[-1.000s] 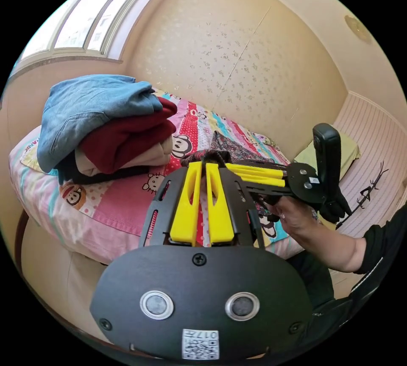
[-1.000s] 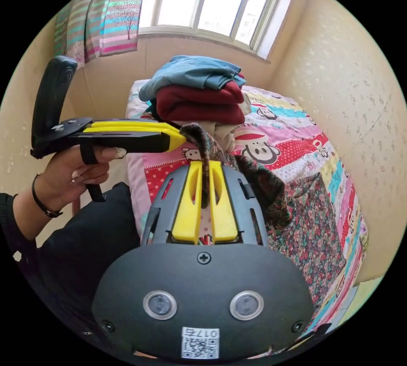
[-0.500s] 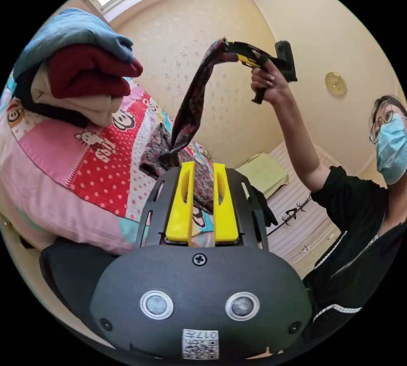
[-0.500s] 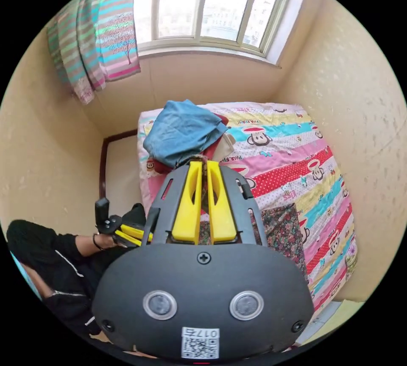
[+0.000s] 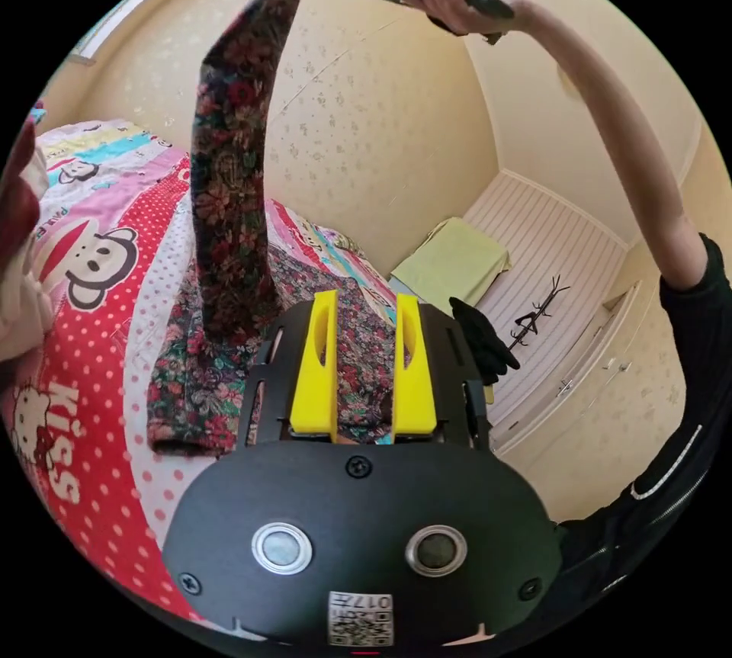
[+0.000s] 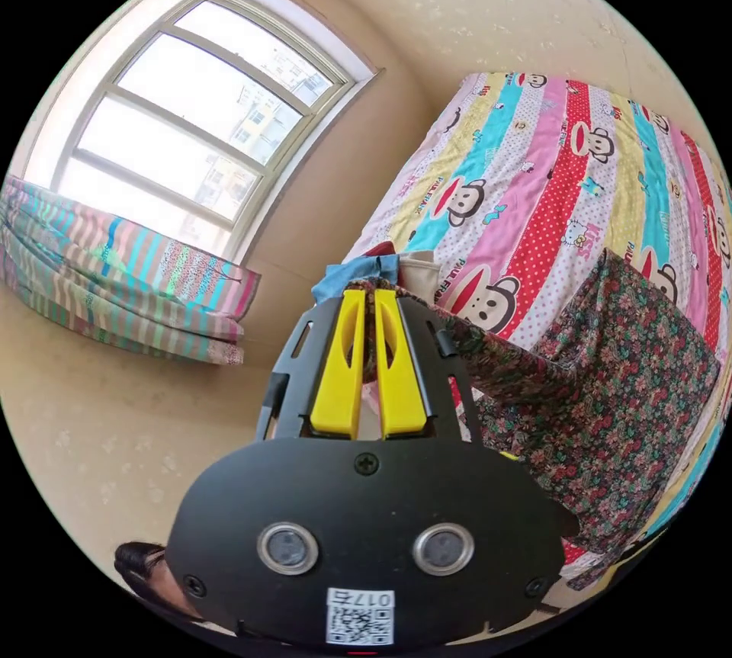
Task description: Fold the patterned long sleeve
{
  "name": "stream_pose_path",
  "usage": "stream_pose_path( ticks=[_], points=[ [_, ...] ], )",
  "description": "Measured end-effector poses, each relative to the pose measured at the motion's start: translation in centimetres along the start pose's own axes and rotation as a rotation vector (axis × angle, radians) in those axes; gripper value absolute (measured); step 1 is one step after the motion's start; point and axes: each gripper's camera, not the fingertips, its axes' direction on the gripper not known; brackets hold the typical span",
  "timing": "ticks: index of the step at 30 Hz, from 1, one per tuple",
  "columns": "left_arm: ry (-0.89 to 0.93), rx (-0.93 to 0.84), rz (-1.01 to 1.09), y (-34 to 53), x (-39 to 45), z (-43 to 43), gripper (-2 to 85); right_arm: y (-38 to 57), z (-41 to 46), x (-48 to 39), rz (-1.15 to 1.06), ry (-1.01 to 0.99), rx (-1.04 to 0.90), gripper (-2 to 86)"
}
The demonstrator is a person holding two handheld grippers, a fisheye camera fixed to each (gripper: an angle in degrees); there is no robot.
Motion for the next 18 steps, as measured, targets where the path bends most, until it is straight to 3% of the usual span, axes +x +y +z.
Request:
stream_pose_path(
  ticks=[3, 6, 9, 13, 15, 18],
  points=[
    [-0.029, -0.031, -0.069, 0.0, -3.4, 4.5, 12.6, 1.9, -1.7, 3.4, -0.013, -0.149, -0.006, 2.9],
    [-0.16, 0.073, -0.132, 2.9, -6.5, 4.8, 12.7, 5.5, -5.6, 6.6, -0.1, -0.258, 0.025, 2.9],
    [-0.152, 0.147, -0.343, 5.9, -10.7, 3.4, 12.0, 10.0, -12.4, 12.2, -0.196, -0.298, 0.164, 2.9],
    [-0.201, 0.183, -0.347, 7.0, -11.2, 2.3, 12.4, 18.5, -21.2, 28.0, -0.241, -0.383, 0.326, 3.1],
    [-0.249, 0.185, -0.318, 7.2, -10.6, 2.2, 12.7, 24.0, -23.1, 36.5, -0.093, -0.347, 0.405, 3.1],
    [-0.32, 0.22, -0.284, 7.8, -9.7, 1.8, 13.0, 33.7, -23.6, 48.4, 0.244, -0.06, 0.449, 3.3]
  ],
)
